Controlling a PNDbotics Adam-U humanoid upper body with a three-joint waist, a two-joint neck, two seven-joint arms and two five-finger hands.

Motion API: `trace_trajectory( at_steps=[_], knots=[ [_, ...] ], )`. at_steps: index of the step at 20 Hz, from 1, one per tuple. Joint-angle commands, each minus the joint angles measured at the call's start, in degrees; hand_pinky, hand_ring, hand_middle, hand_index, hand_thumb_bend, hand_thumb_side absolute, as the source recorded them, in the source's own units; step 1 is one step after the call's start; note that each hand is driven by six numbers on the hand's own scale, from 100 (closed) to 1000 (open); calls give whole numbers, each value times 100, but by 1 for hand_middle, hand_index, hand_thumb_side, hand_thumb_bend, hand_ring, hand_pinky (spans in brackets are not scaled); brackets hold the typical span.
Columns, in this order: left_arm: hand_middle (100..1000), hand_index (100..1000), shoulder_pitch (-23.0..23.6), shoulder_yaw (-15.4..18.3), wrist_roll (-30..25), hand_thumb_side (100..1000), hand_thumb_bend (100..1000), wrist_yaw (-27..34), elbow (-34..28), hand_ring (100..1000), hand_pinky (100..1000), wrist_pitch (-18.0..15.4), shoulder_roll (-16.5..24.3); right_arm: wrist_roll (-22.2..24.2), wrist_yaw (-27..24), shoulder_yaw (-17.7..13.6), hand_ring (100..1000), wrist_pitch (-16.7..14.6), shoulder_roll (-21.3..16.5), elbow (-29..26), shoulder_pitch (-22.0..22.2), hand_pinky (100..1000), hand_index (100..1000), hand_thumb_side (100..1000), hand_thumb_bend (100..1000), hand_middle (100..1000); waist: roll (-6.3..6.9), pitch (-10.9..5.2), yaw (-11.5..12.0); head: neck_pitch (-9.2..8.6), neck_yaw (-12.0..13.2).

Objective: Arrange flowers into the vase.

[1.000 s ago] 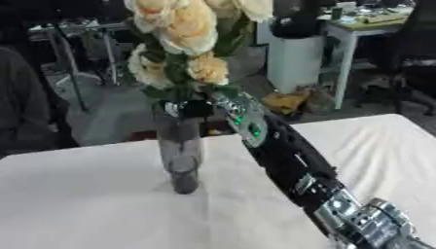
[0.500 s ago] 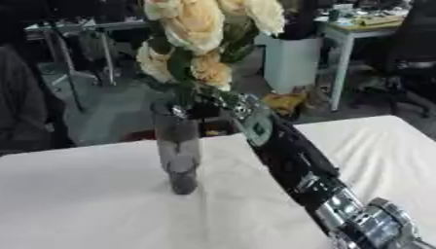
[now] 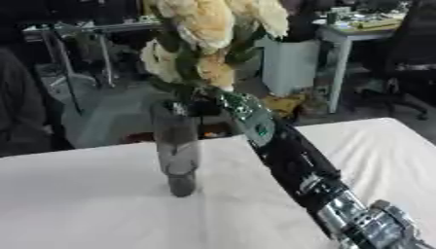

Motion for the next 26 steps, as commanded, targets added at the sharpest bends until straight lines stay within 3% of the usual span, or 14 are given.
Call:
trace_trajectory(
  at_steps=[1,4,5,7,20,21,22,26],
  knots=[
    [614,722,-54,54,11,984,410,14,-43,603,605,-19,35,132,-184,16,1000,-36,-179,-243,-124,899,994,779,557,927,-89,-34,-12,-37,14],
    [614,722,-52,55,13,984,410,13,-38,603,605,-22,36,221,-247,19,1000,-23,-199,-304,-111,899,994,779,557,927,-92,-36,-17,-35,16],
    [613,723,-46,57,14,986,410,14,-34,603,604,-20,38,258,-261,32,1000,-39,-213,-332,-94,910,1000,790,630,936,-97,-39,-29,-32,15],
    [613,723,-22,78,29,986,410,16,-21,603,604,-21,53,373,-352,59,1000,-108,-278,-436,6,910,1000,801,633,936,-109,-51,-103,-17,56],
    [613,723,36,118,76,989,409,19,26,603,604,-37,71,730,-826,146,1000,-106,-416,-904,243,907,1000,803,627,935,-105,-61,-265,51,182],
    [616,723,37,118,77,992,408,19,27,605,604,-37,71,733,-832,146,1000,-99,-418,-913,245,895,1000,777,576,927,-105,-61,-267,52,187],
    [617,724,57,137,94,991,408,13,38,606,605,-37,77,700,-869,125,1000,-130,-475,-972,277,882,994,766,536,920,-111,-50,-323,64,272],
    [617,724,110,236,191,991,408,-29,59,606,605,-66,131,462,-1166,176,1000,-335,-746,-1457,533,882,994,766,536,920,-108,-31,-631,77,535]
  ],
)
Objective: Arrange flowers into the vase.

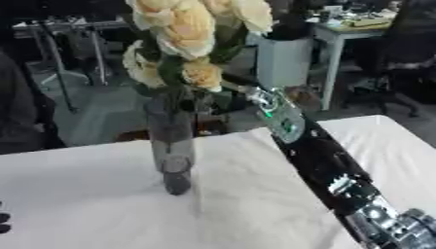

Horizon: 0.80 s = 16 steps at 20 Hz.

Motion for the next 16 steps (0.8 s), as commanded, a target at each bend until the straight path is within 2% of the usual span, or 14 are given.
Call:
trace_trajectory(
  at_steps=[1,4,5,7,8,9,11,15,16],
  knots=[
    [617,724,-43,99,73,991,408,-35,-50,606,605,-22,127,-115,-280,46,1000,-53,-313,-506,3,882,994,766,536,920,-65,-29,-2,19,124],
    [617,724,-43,100,82,991,408,-40,-47,606,605,-26,130,-88,-413,78,1000,148,-366,-794,77,882,994,766,536,920,-66,-27,-14,19,133],
    [677,757,-51,123,79,982,414,-56,-71,653,617,-42,140,-92,-450,58,1000,181,-397,-868,110,794,975,722,440,869,-88,-14,-39,66,158],
    [686,765,-7,219,55,982,414,-174,-170,660,619,-138,192,-202,-584,-130,988,98,-593,-1095,307,760,967,716,426,849,-132,22,-231,113,292],
    [694,770,13,260,48,982,417,-250,-198,665,621,-180,207,-277,-663,-246,970,27,-703,-1225,432,726,959,671,465,833,-138,46,-355,113,370],
    [701,775,32,300,49,981,418,-327,-218,670,622,-215,223,-359,-746,-326,968,-52,-773,-1361,566,719,958,707,409,828,-137,69,-488,104,464],
    [701,775,70,369,74,981,418,-436,-232,670,622,-256,254,-527,-915,-361,968,-217,-824,-1637,840,719,958,707,409,828,-130,83,-715,100,613],
    [701,775,91,372,80,981,418,-499,-228,670,622,-275,255,-878,-1267,-332,968,-251,-948,-2208,1411,719,958,707,409,828,-135,68,-760,119,626],
    [734,782,91,365,74,973,422,-503,-227,705,629,-277,253,-970,-1360,-326,946,-215,-983,-2356,1562,651,947,703,354,794,-135,63,-749,127,617]
  ],
)
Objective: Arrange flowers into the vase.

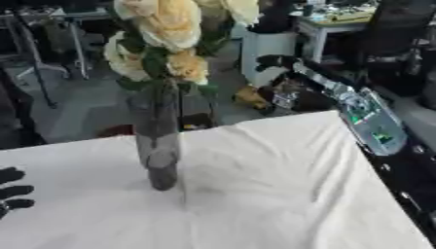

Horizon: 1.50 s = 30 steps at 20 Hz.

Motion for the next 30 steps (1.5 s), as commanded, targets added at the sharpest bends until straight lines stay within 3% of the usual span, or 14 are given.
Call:
trace_trajectory(
  at_steps=[1,4,11,18,30],
  knots=[
    [735,782,-74,63,-2,973,422,-79,-131,706,629,-57,176,-298,-332,-96,945,82,-237,-499,223,650,947,703,352,793,-25,27,-33,24,99],
    [732,775,-80,100,23,974,419,-244,-149,704,627,-94,216,-571,-606,-194,944,326,-189,-885,667,641,945,709,333,788,17,65,-154,19,201],
    [714,766,-79,55,112,969,422,-266,-93,690,621,-62,193,-1078,-850,-236,941,695,-240,-1793,1541,631,946,710,321,783,83,5,-72,58,91],
    [744,784,-115,43,257,961,430,-320,-103,720,628,-57,220,-1151,-917,-246,932,806,-235,-1915,1654,618,944,702,308,776,128,-17,-74,59,118],
    [779,827,-119,46,354,950,445,-473,-115,752,638,-56,278,-1288,-1012,-219,912,728,-244,-1910,1764,593,936,683,280,763,138,-57,-89,37,221]
  ],
)
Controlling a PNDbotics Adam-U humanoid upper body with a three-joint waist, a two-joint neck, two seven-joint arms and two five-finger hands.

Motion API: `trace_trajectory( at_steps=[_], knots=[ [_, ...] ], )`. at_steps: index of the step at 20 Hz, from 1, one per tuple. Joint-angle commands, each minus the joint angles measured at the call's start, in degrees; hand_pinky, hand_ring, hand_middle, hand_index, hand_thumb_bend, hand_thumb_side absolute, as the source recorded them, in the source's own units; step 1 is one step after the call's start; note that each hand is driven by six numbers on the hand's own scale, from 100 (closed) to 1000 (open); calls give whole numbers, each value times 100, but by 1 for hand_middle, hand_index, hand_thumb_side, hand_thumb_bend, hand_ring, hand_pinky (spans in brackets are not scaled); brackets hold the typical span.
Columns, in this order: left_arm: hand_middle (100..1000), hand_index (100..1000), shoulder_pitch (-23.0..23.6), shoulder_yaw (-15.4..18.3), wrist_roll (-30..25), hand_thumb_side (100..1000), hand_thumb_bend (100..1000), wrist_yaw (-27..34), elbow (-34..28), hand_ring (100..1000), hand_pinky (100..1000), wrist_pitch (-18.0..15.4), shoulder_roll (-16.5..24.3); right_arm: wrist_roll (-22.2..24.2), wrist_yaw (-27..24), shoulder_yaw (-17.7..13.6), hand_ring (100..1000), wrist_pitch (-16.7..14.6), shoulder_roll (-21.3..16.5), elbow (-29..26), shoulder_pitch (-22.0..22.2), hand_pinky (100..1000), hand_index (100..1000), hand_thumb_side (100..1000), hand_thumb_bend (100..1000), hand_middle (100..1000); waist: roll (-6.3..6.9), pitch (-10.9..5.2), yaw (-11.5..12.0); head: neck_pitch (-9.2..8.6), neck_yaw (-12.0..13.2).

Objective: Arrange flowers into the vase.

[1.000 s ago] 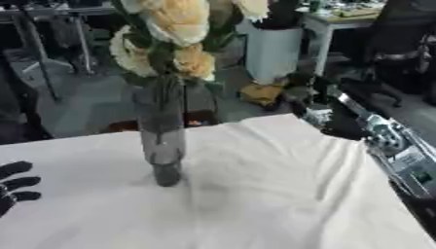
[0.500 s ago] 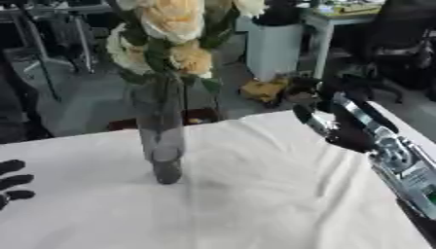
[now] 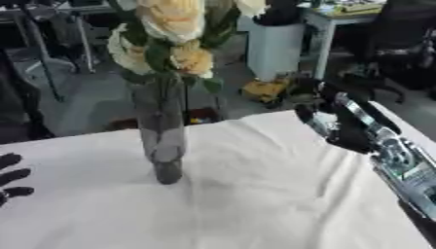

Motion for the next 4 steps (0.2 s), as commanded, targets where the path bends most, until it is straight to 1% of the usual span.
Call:
trace_trajectory(
  at_steps=[1,3,4],
  knots=[
    [776,823,-71,13,43,941,453,-72,-85,754,640,-6,147,-64,-70,-55,908,-32,-216,-96,-51,588,924,674,272,759,70,-112,-3,-12,34],
    [776,823,-67,16,65,941,453,-92,-83,754,640,-4,154,-67,-102,-37,908,-64,-215,-87,-16,588,924,674,272,759,78,-107,-9,-5,34],
    [768,820,-67,15,74,936,456,-96,-84,748,640,-5,154,-66,-112,-31,903,-76,-217,-80,-2,585,910,663,256,753,84,-105,-14,-8,37]
  ],
)
